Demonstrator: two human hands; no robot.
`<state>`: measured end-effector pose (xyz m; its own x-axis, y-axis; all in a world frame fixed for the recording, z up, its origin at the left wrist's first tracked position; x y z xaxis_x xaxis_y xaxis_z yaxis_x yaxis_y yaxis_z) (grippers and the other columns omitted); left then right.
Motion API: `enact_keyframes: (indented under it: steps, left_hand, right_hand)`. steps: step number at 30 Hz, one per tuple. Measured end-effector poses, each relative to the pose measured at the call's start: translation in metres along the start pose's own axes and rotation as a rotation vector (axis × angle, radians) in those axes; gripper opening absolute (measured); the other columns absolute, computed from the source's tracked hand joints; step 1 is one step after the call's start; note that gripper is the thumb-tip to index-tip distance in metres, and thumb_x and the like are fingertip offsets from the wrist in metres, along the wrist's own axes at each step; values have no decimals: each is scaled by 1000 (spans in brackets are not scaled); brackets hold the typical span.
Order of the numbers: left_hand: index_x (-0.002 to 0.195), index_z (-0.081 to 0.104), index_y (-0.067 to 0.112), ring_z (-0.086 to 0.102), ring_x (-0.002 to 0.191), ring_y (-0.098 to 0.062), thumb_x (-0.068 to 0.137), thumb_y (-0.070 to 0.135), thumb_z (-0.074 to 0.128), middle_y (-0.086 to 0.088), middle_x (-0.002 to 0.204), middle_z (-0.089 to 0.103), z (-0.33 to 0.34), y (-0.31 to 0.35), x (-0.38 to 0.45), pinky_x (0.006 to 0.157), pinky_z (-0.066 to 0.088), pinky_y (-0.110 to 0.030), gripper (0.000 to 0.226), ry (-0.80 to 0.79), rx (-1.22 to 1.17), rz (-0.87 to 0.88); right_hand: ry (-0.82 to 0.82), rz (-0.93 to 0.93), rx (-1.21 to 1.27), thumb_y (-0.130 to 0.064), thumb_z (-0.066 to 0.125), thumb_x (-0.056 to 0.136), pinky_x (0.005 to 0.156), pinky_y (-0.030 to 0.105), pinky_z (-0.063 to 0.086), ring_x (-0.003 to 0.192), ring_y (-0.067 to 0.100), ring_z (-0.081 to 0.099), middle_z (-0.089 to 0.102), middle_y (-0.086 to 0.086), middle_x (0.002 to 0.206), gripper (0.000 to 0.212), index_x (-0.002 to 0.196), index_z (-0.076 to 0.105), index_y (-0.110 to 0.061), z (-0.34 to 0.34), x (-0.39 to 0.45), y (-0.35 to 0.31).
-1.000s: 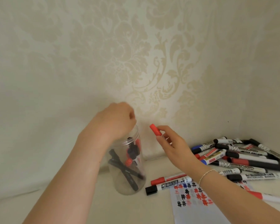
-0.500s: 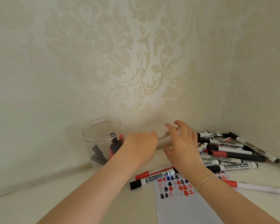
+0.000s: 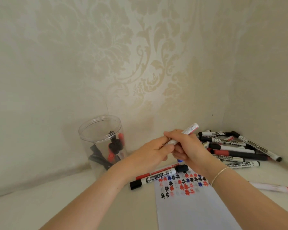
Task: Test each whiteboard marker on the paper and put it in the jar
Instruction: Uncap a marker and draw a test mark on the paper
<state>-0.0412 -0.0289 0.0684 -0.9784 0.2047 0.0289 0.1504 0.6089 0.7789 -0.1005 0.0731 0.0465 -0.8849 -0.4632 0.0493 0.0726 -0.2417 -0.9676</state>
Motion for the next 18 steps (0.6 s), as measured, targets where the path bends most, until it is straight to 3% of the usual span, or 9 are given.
enact_keyframes:
  steps: [3, 9, 12, 14, 18]
  left_hand:
    - [105, 56, 20, 39, 40, 1, 102, 26, 41, 19, 45, 43, 2, -3, 0, 44, 28, -8, 17, 33, -85, 66]
    - [97, 61, 18, 22, 42, -7, 101, 21, 42, 13, 48, 43, 9, 4, -4, 38, 20, -15, 19, -1, -317, 109]
    - [96, 64, 14, 22, 38, -7, 100, 22, 44, 6, 64, 60, 11, 7, -3, 35, 19, -14, 21, -39, -358, 74]
    - [100, 63, 9, 20, 36, -4, 100, 23, 44, 9, 59, 63, 14, 10, -3, 34, 17, -14, 24, -70, -399, 41]
    - [106, 60, 14, 17, 35, -2, 100, 28, 44, 14, 38, 43, 26, 12, -5, 36, 13, -17, 23, -102, -381, -1]
  right_hand:
    - [-42, 3, 24, -11, 57, 90, 43, 28, 14, 33, 11, 23, 30, 0, 38, 35, 60, 41, -10, 1, -3, -2]
    - [-89, -8, 43, -14, 59, 90, 45, 28, 16, 35, 12, 24, 28, 1, 41, 36, 59, 40, -10, -2, -8, -4]
    - [-91, -10, 22, -17, 59, 90, 49, 29, 18, 35, 12, 27, 28, 1, 42, 37, 58, 40, -12, -6, -12, -4]
    - [-102, -11, 40, -17, 59, 89, 52, 31, 20, 35, 12, 26, 28, 1, 41, 37, 58, 40, -12, -11, -15, -4]
    - [-125, -10, -2, -18, 60, 87, 53, 31, 27, 39, 16, 26, 29, 2, 41, 35, 59, 40, -11, -23, -20, -6]
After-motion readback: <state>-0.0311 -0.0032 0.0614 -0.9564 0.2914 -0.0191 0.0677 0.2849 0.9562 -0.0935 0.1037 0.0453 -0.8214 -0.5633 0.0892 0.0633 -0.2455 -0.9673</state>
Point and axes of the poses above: each hand's wrist, its own x-axis towards the middle knuckle, its own z-axis out of the palm, y = z × x, the point moved 4 cm from there along x, towards the middle knuckle
